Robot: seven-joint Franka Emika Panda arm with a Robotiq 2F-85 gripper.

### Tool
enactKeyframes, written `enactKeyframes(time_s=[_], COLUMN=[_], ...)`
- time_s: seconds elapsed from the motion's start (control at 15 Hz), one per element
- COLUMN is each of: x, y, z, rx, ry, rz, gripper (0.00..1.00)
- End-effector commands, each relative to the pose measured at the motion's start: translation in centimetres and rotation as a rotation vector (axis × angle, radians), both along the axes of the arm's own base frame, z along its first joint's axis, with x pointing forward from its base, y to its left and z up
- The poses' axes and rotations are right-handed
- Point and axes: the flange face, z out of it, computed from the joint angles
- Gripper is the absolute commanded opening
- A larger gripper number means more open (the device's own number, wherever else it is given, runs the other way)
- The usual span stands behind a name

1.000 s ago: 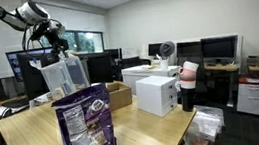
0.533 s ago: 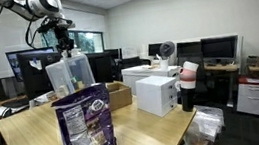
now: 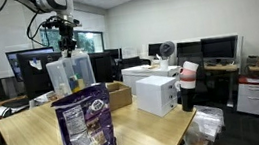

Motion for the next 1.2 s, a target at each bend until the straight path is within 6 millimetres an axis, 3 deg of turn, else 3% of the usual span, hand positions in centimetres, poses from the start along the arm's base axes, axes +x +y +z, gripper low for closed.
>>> enactKeyframes(time_s=[0.0, 0.33, 0.6, 0.87, 1.13], x=[-0.7, -1.8, -3.1, -4.8, -6.2], y=[-1.4, -2.5, -3.7, -4.8, -4.5], z=[-1.7, -5.2, -7.4, -8.4, -7.7], rx=[0.167, 0.406, 0.455, 0.445, 0.422], ry=[0.027, 0.094, 0.103, 0.099, 0.076], rz=[-0.035, -0.13, -0.193, -0.229, -0.228], gripper=[0.06, 0.06, 0.06, 0.06, 0.06])
